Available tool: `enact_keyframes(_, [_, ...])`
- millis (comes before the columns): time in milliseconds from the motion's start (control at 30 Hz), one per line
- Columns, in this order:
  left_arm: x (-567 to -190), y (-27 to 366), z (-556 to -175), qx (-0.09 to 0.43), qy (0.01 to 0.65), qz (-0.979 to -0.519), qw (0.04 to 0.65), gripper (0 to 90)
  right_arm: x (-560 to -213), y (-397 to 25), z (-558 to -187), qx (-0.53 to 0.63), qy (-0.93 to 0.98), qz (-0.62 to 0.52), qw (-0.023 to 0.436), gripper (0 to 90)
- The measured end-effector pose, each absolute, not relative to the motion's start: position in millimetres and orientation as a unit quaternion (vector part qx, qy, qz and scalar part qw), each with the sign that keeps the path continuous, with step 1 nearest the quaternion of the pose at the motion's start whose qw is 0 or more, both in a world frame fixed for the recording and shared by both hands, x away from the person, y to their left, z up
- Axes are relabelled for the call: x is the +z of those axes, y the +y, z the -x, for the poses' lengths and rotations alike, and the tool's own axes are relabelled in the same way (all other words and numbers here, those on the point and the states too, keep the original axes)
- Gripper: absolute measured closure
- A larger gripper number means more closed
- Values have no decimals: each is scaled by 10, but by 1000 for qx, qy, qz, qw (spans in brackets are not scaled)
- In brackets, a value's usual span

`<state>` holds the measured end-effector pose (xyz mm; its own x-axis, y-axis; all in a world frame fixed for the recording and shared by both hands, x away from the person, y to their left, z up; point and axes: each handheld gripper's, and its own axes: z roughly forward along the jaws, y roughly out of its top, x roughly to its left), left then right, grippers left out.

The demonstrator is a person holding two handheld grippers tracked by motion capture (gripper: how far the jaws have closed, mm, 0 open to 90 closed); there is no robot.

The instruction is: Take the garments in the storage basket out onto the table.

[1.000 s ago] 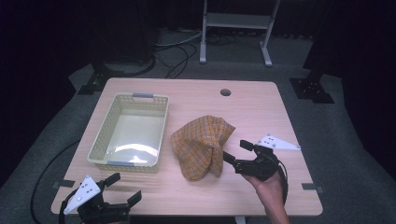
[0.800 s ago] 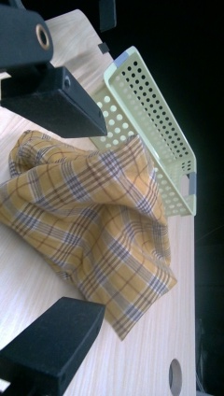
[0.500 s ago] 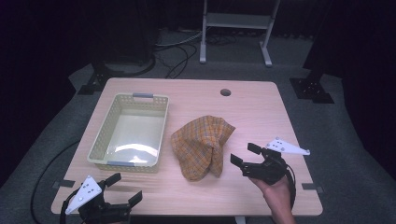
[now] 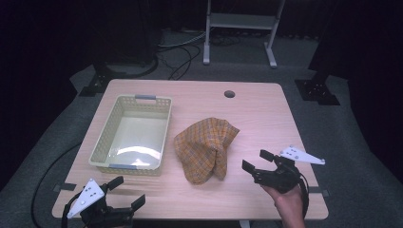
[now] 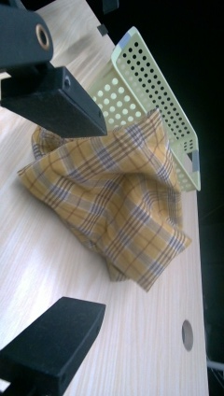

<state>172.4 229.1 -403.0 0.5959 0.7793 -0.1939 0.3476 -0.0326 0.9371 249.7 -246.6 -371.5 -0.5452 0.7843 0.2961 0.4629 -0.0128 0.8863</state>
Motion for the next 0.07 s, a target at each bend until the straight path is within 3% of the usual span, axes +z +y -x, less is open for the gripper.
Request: enact_keyframes(67, [-4028,2292,-1723,193,406,-693,564,10,-3722,-2506,-2465,550,682,-458,148,124])
